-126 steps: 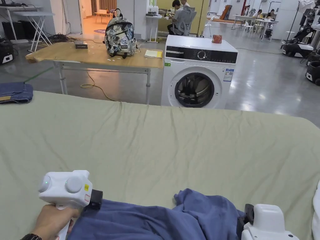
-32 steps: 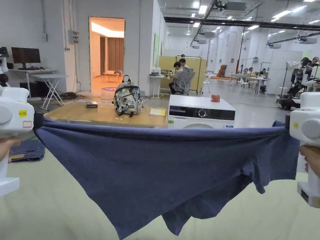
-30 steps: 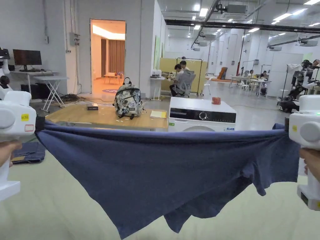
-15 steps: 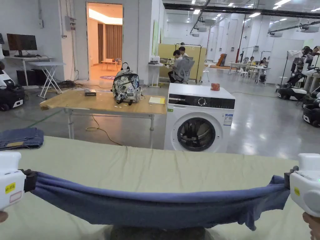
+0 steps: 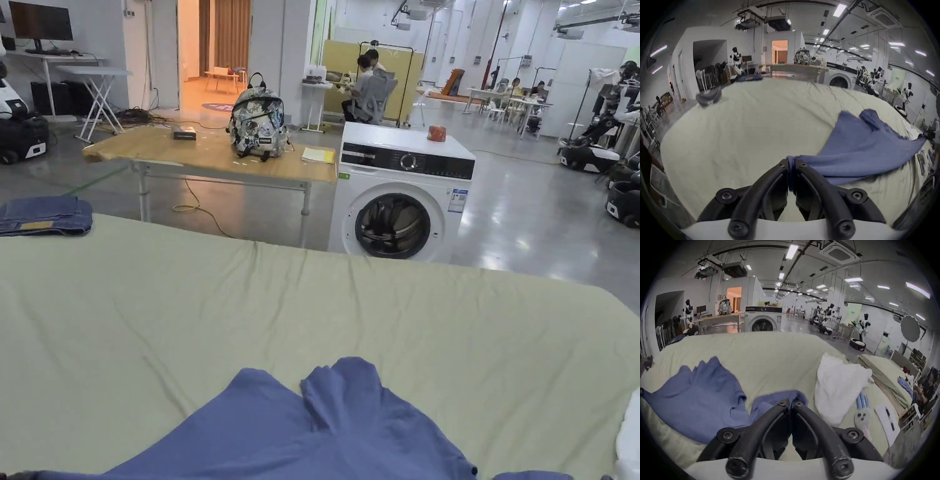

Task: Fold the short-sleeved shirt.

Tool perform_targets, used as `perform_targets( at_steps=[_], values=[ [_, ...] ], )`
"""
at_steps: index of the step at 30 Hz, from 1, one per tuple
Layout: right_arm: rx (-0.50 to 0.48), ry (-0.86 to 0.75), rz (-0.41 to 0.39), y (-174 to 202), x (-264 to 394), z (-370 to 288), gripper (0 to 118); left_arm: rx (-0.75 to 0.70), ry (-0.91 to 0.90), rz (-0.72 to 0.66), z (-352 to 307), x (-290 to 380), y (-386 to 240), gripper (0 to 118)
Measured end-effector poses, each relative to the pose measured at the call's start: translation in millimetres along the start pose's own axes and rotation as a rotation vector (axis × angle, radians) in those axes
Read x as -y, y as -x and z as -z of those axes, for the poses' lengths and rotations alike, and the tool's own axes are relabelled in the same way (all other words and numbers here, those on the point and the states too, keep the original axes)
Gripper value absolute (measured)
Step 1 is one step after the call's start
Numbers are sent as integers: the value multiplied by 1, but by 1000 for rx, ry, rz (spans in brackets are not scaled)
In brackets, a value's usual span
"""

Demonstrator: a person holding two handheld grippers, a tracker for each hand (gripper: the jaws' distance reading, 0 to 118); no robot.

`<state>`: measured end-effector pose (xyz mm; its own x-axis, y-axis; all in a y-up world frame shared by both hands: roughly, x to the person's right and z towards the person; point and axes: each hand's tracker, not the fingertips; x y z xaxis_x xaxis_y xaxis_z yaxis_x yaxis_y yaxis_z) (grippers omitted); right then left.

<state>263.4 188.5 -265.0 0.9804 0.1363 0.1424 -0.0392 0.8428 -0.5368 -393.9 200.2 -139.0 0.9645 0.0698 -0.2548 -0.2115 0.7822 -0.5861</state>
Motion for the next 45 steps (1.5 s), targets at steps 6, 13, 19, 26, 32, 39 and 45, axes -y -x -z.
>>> perform_targets(
  at_steps=[6, 13, 19, 26, 32, 39, 45],
  values=[
    [6, 82, -21, 11, 31, -27, 1, -29, 30, 27, 5, 34, -11, 1],
    [0, -19, -27, 21, 23, -45, 69, -115, -89, 93, -24, 25, -43, 55],
    [-91, -148, -54, 60, 0, -59, 81, -24, -167, 70, -39, -4, -71, 61],
    [-211, -277, 19, 124, -25, -75, 2, 1, -349, 109, -51, -22, -147, 11],
    [-272, -336, 30, 160, -41, -89, 0, 89, -359, 136, -53, -36, -187, 0],
    [-316, -322, 7, 179, -41, -85, 0, 141, -270, 75, -51, -34, -170, 0],
    [-317, -279, -12, 179, -30, -74, 0, 50, -110, -36, -38, -28, -88, 0]
  ],
)
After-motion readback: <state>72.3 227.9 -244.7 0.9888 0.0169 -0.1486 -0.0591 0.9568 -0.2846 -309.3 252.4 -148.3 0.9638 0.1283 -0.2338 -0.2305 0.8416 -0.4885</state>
